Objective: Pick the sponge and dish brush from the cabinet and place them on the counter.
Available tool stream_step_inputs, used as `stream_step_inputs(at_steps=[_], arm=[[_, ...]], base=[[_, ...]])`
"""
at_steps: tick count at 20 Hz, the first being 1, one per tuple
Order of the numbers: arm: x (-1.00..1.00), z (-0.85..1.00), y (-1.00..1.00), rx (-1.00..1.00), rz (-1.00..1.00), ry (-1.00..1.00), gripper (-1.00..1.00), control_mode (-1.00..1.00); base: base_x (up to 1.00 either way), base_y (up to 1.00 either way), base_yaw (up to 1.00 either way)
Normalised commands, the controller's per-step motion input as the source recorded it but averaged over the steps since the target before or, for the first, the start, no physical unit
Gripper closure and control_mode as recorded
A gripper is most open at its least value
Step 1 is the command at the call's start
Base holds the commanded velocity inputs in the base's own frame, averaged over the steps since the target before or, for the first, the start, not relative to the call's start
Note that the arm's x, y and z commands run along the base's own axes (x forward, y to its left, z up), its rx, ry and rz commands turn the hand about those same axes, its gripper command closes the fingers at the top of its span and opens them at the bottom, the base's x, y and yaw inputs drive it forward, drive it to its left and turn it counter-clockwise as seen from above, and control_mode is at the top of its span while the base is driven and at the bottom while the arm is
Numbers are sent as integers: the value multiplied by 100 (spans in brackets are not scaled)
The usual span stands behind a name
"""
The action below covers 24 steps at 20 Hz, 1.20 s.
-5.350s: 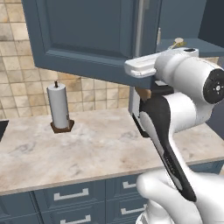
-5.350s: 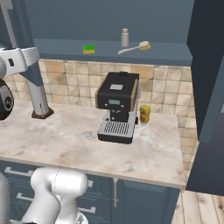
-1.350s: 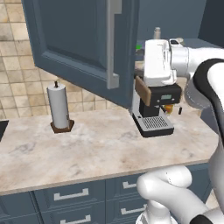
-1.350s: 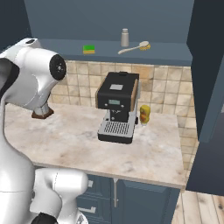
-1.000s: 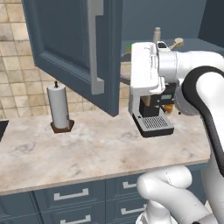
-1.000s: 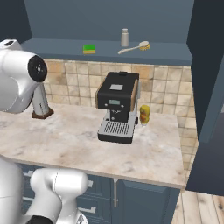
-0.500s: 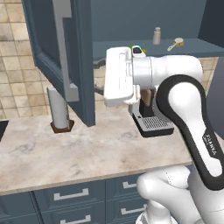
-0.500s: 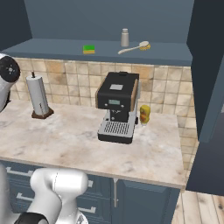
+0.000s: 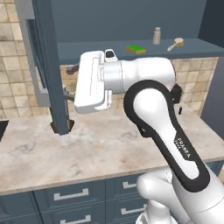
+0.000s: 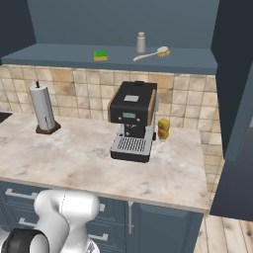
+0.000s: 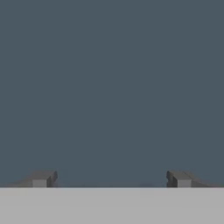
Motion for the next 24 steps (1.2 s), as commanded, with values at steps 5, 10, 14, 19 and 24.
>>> stream_step_inputs(at_steps=[5, 10, 14, 19, 24], arm=[[2, -11, 52, -3, 0, -1, -100, -100], [15, -1, 5, 0, 0, 0, -100, -100], [3, 0, -6, 0, -2, 0, -100, -100], [0, 1, -27, 0, -8, 0, -100, -100], [0, 2, -47, 0, -14, 0, -100, -100]], base=[[0, 0, 0], [0, 0, 0], [0, 0, 0], [0, 0, 0], [0, 0, 0]])
